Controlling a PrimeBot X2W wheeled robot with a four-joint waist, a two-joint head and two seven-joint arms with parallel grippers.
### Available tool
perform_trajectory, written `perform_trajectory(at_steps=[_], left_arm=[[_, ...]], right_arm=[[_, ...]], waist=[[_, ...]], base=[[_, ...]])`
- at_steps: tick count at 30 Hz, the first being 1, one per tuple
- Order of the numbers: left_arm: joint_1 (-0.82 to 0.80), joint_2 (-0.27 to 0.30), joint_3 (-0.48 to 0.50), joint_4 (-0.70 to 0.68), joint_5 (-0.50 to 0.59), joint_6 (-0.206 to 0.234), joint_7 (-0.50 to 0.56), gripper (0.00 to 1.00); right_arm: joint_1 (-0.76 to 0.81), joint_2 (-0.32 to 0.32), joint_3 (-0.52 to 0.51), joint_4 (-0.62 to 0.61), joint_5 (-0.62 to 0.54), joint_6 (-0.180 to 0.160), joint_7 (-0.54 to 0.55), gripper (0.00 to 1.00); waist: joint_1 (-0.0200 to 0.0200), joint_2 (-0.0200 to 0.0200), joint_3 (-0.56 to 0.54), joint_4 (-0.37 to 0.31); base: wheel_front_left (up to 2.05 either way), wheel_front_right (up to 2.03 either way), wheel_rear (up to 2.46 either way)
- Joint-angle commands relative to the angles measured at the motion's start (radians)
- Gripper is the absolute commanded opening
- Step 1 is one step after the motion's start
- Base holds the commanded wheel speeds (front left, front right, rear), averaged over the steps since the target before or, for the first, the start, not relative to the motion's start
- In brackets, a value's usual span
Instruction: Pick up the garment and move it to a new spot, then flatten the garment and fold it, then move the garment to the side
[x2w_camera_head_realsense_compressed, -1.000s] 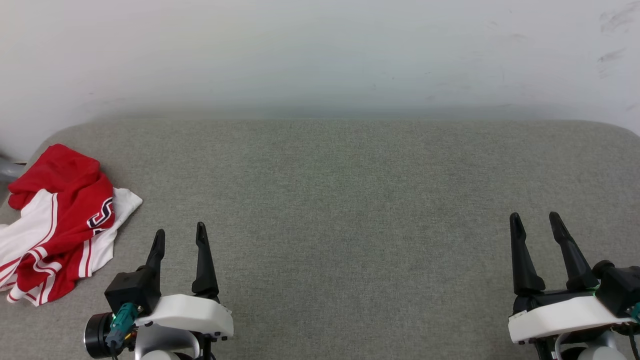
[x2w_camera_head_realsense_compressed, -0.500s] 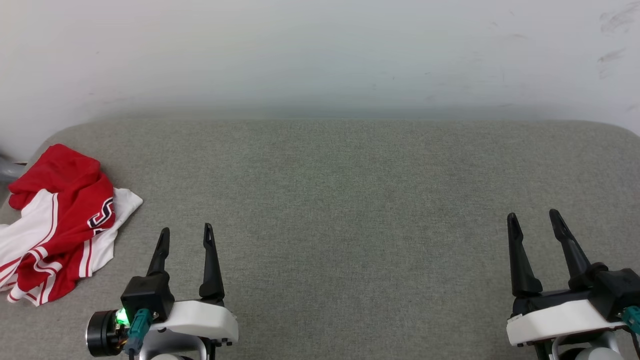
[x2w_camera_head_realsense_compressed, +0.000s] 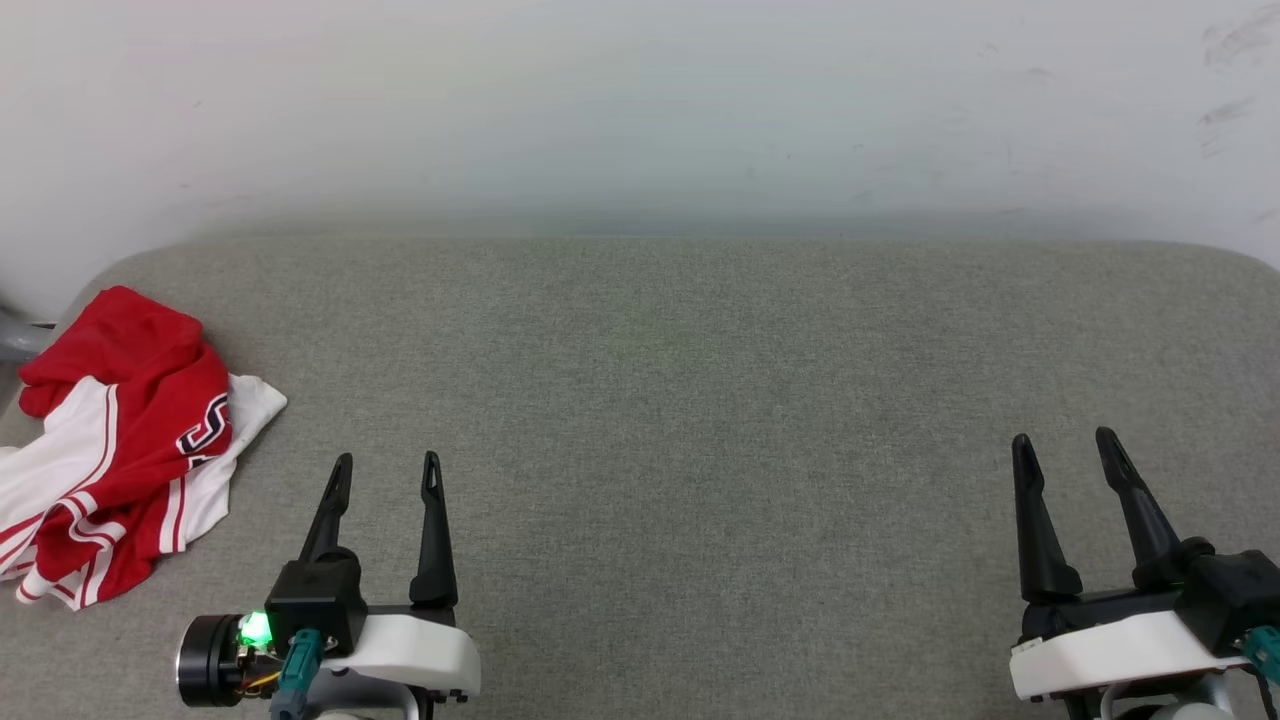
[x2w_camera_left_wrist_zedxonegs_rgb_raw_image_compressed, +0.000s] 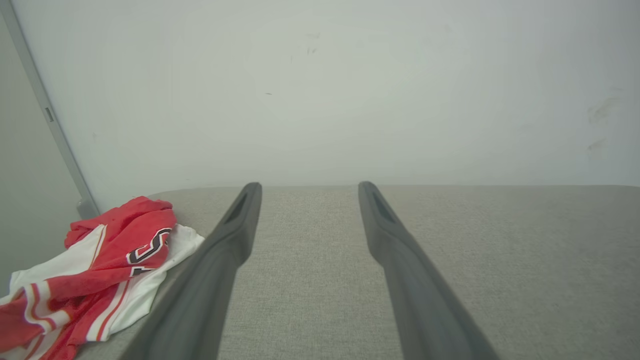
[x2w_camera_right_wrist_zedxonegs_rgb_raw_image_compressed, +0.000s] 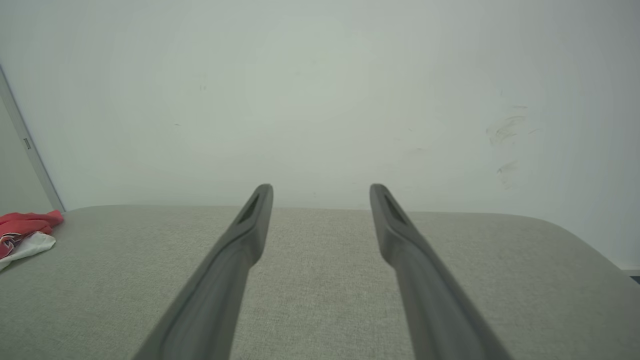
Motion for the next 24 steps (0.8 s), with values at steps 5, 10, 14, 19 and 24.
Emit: perform_trajectory(at_steps=[5,10,14,19,24], left_arm=[[0.007,-0.008,0.017,0.011,-0.005,-0.028,-0.006,1.00],[0.008,-0.014,0.029,0.026,-0.023,-0.052,-0.006,1.00],[0.005,-0.017,0.037,0.035,-0.025,-0.062,-0.006,1.00],[0.005,-0.018,0.042,0.041,-0.023,-0.067,-0.006,1.00],[0.004,-0.019,0.042,0.045,-0.030,-0.069,-0.006,1.00]], right_arm=[[0.003,0.002,0.001,0.008,0.030,-0.001,-0.006,1.00],[0.002,0.002,-0.007,0.021,0.065,-0.001,-0.006,1.00],[0.001,0.002,-0.006,0.024,0.065,-0.001,-0.006,1.00],[0.003,0.002,-0.006,0.028,0.070,-0.001,-0.006,1.00],[0.004,0.002,-0.005,0.029,0.072,-0.001,-0.006,1.00]], waist=[[0.0000,0.0000,0.001,0.001],[0.0000,0.0000,0.001,0.002],[0.0000,0.0000,0.001,0.003],[0.0000,0.0000,0.000,0.003],[0.0000,0.0000,-0.001,0.003]], base=[[0.00,0.00,0.00],[0.00,0.00,0.00],[0.00,0.00,0.00],[0.00,0.00,0.00],[0.00,0.00,0.00]])
